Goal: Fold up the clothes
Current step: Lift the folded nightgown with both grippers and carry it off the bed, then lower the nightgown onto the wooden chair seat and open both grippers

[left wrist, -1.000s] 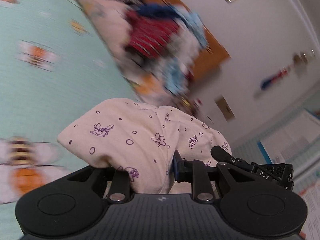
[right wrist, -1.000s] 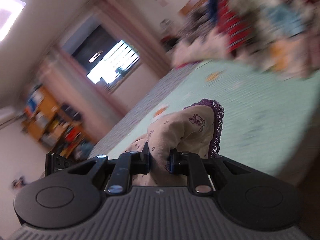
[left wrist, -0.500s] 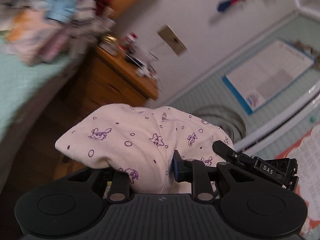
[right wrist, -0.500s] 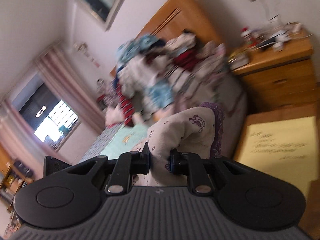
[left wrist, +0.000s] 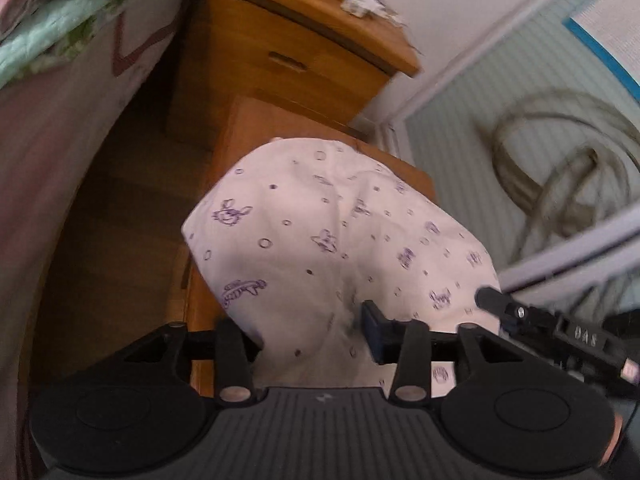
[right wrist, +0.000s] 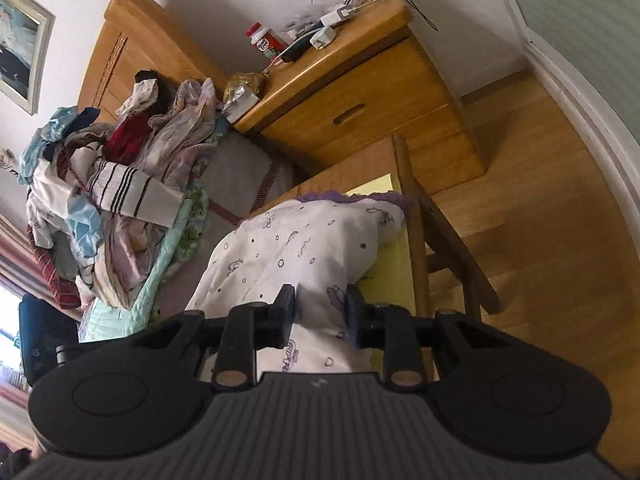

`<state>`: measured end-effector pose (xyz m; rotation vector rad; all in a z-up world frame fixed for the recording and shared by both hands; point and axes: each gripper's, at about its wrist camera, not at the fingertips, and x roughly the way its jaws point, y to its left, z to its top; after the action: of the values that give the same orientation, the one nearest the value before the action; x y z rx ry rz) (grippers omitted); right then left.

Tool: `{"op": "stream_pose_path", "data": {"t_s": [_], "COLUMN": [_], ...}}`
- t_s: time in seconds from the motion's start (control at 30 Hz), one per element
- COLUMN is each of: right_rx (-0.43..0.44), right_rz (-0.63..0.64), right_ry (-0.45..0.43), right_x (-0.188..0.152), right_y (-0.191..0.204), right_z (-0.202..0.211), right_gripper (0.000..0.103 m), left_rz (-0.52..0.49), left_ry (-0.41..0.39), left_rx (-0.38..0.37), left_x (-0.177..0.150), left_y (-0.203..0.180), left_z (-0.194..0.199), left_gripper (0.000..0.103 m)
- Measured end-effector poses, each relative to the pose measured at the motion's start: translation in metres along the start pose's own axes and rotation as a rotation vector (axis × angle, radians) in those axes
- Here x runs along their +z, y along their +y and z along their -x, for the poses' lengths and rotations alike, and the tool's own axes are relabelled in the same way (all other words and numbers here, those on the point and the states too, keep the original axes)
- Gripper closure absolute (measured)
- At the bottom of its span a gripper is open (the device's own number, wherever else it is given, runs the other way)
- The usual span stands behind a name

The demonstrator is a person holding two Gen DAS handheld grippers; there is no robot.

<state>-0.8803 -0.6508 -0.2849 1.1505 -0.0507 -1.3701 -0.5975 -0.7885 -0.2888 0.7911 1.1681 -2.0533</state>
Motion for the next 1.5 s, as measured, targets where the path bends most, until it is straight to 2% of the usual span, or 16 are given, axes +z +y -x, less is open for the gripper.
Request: {"op": "stream_pose_path", "data": {"t_s": [0.1, 0.13, 0.23, 0.33, 0.47, 0.57, 0.67, 0.73, 0.93, 1.0, 1.07, 1.13, 1.2, 1.23, 1.33, 1.5], "right_rx": [-0.017, -0.025, -0.041, -0.054, -0.048, 0.04, 0.08, 0.074, 0.145, 0.083, 0.031, 0.06, 0.073, 0.076, 0.08, 0.011], "right_rz": [0.053, 0.067, 0.126, 0.15, 0.012, -0.114, -0.149, -0.13, 0.053, 0.072, 0.009, -0.021, -0.021, -0.017, 0.056, 0.125], "right_ry": [-0.012, -0.034, -0.082, -0.076, 0.009, 0.038, 0.011, 0.005, -0.13, -0.099, -0.027, -0.071, -0.099, -0.106, -0.1, 0.034], "right_x": [0.001, 0.004, 0.009, 0.017, 0.032, 0.035, 0.04, 0.044, 0.071, 0.075, 0.076, 0.069, 0.059, 0.054, 0.029, -0.02], "right_y": [0.008, 0.012, 0.018, 0.019, -0.007, -0.028, -0.036, -0.036, -0.013, -0.019, -0.034, -0.041, -0.044, -0.045, -0.048, -0.055], "right_z": [0.009, 0.014, 0.027, 0.024, -0.005, -0.02, -0.027, -0.031, -0.033, -0.051, -0.065, -0.05, -0.027, -0.015, 0.024, 0.055], "right_gripper": [0.071, 0.069, 0.056, 0.056, 0.055, 0.056, 0.07, 0.09, 0.095, 0.089, 0.088, 0.08, 0.062, 0.059, 0.059, 0.059], "left_rz": [-0.033, -0.027, -0.007, -0.005, -0.01, -0.037, -0.059, -0.061, -0.071, -0.054, -0.045, -0.045, -0.049, -0.053, -0.062, -0.031], "left_ry": [-0.015, -0.022, -0.028, -0.029, -0.021, -0.011, -0.007, -0.007, -0.017, -0.019, -0.026, -0.039, -0.051, -0.053, -0.044, 0.0], "left_rx": [0.005, 0.004, -0.001, 0.006, 0.007, 0.015, 0.02, 0.014, -0.009, -0.007, -0.009, -0.02, -0.032, -0.038, -0.04, -0.034], "left_x": [-0.005, -0.004, 0.003, 0.002, -0.008, -0.017, -0.019, -0.018, -0.018, -0.02, -0.024, -0.03, -0.036, -0.041, -0.056, -0.085], "left_y": [-0.001, -0.001, -0.001, -0.006, -0.006, -0.008, -0.01, -0.01, -0.011, -0.009, -0.008, -0.008, -0.01, -0.011, -0.014, -0.013], "left_z": [0.006, 0.006, 0.002, 0.003, 0.011, 0.016, 0.017, 0.016, 0.014, 0.015, 0.02, 0.028, 0.037, 0.041, 0.05, 0.049], "left_gripper": [0.045, 0.038, 0.037, 0.036, 0.036, 0.036, 0.036, 0.036, 0.036, 0.036, 0.036, 0.036, 0.036, 0.034, 0.032, 0.032]}}
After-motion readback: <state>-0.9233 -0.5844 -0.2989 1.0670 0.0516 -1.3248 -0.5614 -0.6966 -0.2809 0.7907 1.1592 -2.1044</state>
